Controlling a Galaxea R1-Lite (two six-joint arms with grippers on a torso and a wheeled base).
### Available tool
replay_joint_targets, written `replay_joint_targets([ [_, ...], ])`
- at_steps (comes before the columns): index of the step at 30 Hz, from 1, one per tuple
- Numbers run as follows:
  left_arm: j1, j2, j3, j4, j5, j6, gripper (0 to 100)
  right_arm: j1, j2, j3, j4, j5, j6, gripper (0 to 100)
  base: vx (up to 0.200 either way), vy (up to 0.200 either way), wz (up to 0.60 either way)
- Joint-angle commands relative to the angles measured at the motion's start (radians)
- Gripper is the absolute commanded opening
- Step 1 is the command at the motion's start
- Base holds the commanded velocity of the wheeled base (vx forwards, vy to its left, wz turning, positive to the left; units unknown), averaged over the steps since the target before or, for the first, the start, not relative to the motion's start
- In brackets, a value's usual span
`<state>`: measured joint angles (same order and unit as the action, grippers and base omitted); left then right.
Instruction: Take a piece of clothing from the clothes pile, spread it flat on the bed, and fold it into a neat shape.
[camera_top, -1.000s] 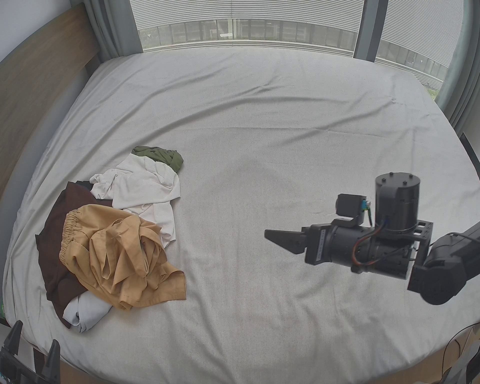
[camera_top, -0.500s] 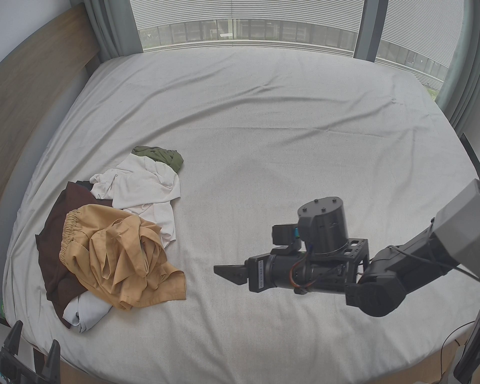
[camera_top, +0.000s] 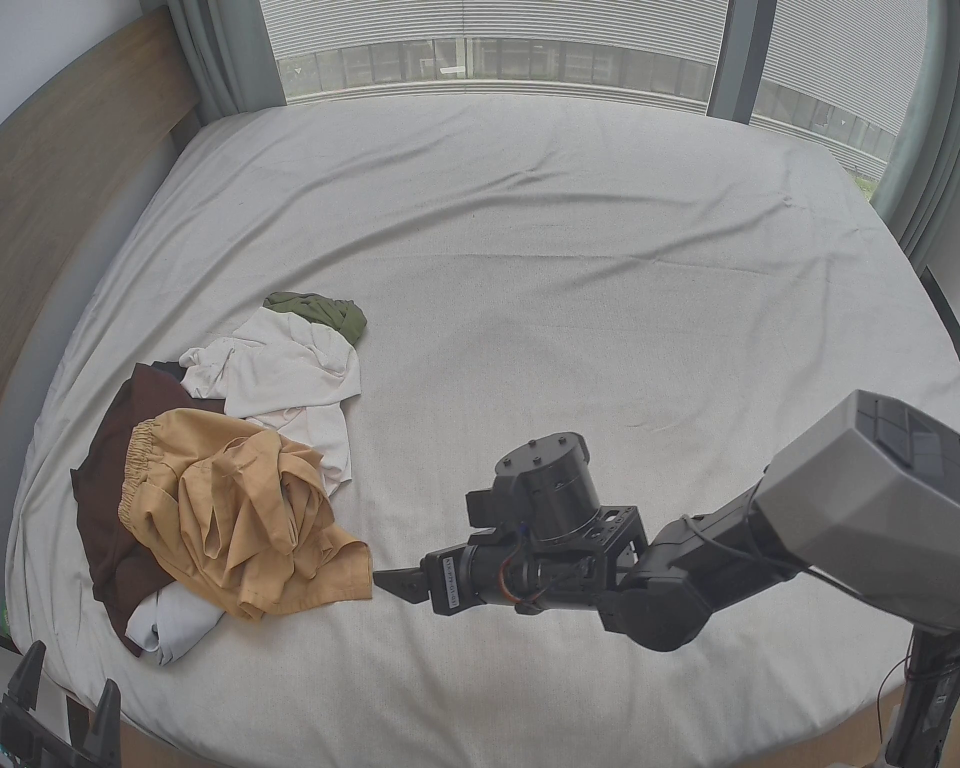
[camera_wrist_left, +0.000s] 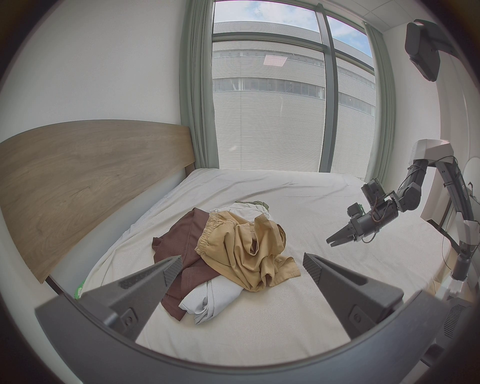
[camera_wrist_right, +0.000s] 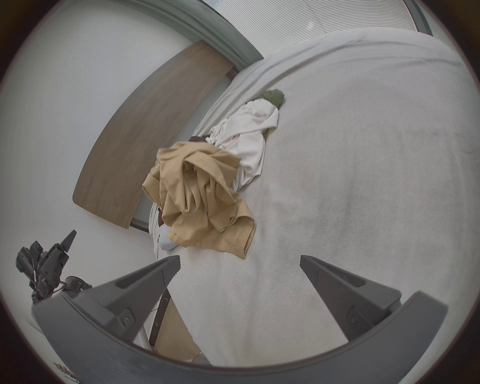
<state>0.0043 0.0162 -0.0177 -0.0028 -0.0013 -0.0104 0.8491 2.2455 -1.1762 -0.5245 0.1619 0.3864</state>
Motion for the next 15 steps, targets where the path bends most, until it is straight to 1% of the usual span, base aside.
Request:
replay_joint_targets([
  [1, 0.000, -0.016, 0.018, 0.000, 0.000, -0.002, 100, 0.022, 0.085, -0.053, 0.003, 0.002, 0.003, 100, 0.000, 0.000, 0.00],
  [5, 0.000, -0.016, 0.018, 0.000, 0.000, 0.000, 100, 0.044, 0.141, -0.108, 0.012, 0.002, 0.009, 100, 0.000, 0.000, 0.00],
  [8, 0.000, -0.016, 0.018, 0.000, 0.000, -0.002, 100, 0.062, 0.163, -0.174, 0.073, 0.002, 0.046, 100, 0.000, 0.000, 0.00],
  [9, 0.000, -0.016, 0.018, 0.000, 0.000, -0.002, 100, 0.062, 0.163, -0.174, 0.073, 0.002, 0.046, 100, 0.000, 0.000, 0.00],
  [11, 0.000, -0.016, 0.018, 0.000, -0.002, -0.002, 100, 0.079, 0.189, -0.258, 0.135, 0.002, 0.089, 100, 0.000, 0.000, 0.00],
  [15, 0.000, -0.016, 0.018, 0.000, -0.002, -0.002, 100, 0.082, 0.232, -0.353, 0.195, -0.002, 0.101, 100, 0.000, 0.000, 0.00],
])
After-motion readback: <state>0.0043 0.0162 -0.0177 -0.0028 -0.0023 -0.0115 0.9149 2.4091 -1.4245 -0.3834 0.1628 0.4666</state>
